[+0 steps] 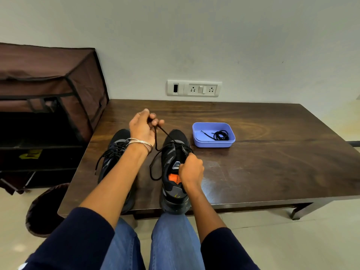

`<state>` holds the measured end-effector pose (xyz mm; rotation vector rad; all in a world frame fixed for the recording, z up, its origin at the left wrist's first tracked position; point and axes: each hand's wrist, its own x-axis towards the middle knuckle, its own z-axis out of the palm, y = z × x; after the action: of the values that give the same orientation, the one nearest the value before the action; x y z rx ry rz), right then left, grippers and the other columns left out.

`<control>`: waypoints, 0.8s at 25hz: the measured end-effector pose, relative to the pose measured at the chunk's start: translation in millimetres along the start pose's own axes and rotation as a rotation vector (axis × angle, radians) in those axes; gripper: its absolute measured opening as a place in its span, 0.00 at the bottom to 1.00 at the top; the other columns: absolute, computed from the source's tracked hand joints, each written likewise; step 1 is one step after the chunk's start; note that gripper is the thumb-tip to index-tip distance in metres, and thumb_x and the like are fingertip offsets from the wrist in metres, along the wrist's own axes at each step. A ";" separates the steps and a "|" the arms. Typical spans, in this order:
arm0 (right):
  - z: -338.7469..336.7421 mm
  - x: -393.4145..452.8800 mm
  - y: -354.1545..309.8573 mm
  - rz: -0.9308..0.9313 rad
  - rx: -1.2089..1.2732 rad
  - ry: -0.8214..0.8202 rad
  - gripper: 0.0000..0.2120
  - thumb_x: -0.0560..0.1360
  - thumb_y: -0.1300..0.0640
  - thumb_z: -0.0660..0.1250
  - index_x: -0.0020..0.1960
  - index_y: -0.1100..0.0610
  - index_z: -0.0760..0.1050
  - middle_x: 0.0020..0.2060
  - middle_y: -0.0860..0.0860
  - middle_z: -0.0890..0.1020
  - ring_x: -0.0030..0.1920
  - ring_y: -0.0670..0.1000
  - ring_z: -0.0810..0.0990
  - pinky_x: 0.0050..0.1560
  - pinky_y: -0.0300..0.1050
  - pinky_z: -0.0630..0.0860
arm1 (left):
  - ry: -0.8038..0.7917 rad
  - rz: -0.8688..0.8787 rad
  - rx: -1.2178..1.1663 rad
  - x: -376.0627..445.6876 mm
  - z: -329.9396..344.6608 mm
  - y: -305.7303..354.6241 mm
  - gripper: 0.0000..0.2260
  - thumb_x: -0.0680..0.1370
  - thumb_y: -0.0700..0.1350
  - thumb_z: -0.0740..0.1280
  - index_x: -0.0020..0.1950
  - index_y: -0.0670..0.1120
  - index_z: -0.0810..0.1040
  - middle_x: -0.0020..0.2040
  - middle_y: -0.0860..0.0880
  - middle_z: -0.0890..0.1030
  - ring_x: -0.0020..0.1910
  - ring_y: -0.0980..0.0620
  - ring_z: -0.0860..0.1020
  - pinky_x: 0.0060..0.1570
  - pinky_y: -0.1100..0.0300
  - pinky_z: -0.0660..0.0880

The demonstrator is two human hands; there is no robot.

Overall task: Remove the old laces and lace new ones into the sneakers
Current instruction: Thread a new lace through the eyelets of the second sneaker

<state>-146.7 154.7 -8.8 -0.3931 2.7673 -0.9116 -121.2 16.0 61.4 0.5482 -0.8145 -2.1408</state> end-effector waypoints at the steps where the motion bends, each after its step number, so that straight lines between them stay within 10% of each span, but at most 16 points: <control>1: -0.3 -0.3 -0.7 0.004 0.001 -0.002 0.12 0.77 0.63 0.63 0.60 0.63 0.74 0.54 0.60 0.79 0.54 0.61 0.79 0.51 0.52 0.77 | -0.020 -0.009 0.021 -0.7 1.2 7.1 0.09 0.81 0.39 0.60 0.40 0.45 0.70 0.30 0.49 0.73 0.22 0.56 0.67 0.23 0.63 0.67; 4: 0.0 -0.3 -1.2 0.011 0.006 -0.010 0.11 0.76 0.64 0.63 0.58 0.63 0.74 0.54 0.60 0.80 0.53 0.61 0.79 0.50 0.52 0.77 | -0.161 0.070 0.733 -7.7 -0.3 -0.6 0.03 0.78 0.42 0.66 0.45 0.46 0.77 0.35 0.51 0.76 0.26 0.56 0.70 0.23 0.67 0.67; 8: 1.9 -0.4 -1.2 0.008 0.009 -0.005 0.10 0.77 0.64 0.61 0.57 0.62 0.74 0.53 0.60 0.80 0.53 0.61 0.79 0.49 0.52 0.77 | -0.437 0.255 1.853 -0.9 -12.1 -44.4 0.09 0.75 0.51 0.69 0.51 0.49 0.83 0.50 0.49 0.82 0.51 0.48 0.79 0.51 0.57 0.76; 11: 2.1 1.5 -0.5 0.000 -0.001 -0.010 0.11 0.77 0.63 0.62 0.58 0.61 0.74 0.54 0.60 0.80 0.54 0.61 0.79 0.50 0.52 0.76 | -0.401 0.325 2.185 -0.2 -7.7 -66.5 0.12 0.77 0.49 0.66 0.57 0.47 0.81 0.58 0.46 0.75 0.61 0.43 0.71 0.51 0.52 0.75; 16: 3.1 2.3 1.4 0.007 0.002 0.010 0.10 0.77 0.63 0.62 0.57 0.62 0.74 0.53 0.59 0.80 0.53 0.61 0.79 0.48 0.51 0.76 | -0.309 0.305 1.942 2.1 -10.2 -68.9 0.07 0.76 0.41 0.65 0.46 0.47 0.83 0.48 0.48 0.80 0.52 0.47 0.77 0.43 0.58 0.73; 20: 3.1 2.6 0.2 0.015 -0.012 0.019 0.10 0.77 0.64 0.62 0.58 0.62 0.74 0.53 0.59 0.80 0.53 0.61 0.79 0.49 0.52 0.77 | -0.076 -0.041 0.605 -1.8 -15.8 -50.1 0.11 0.80 0.35 0.59 0.40 0.44 0.74 0.42 0.41 0.84 0.35 0.49 0.81 0.25 0.62 0.72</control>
<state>-148.3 152.3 -11.6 -0.3666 2.7901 -0.8995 -135.9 36.7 15.4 0.7918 -1.5206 -1.9418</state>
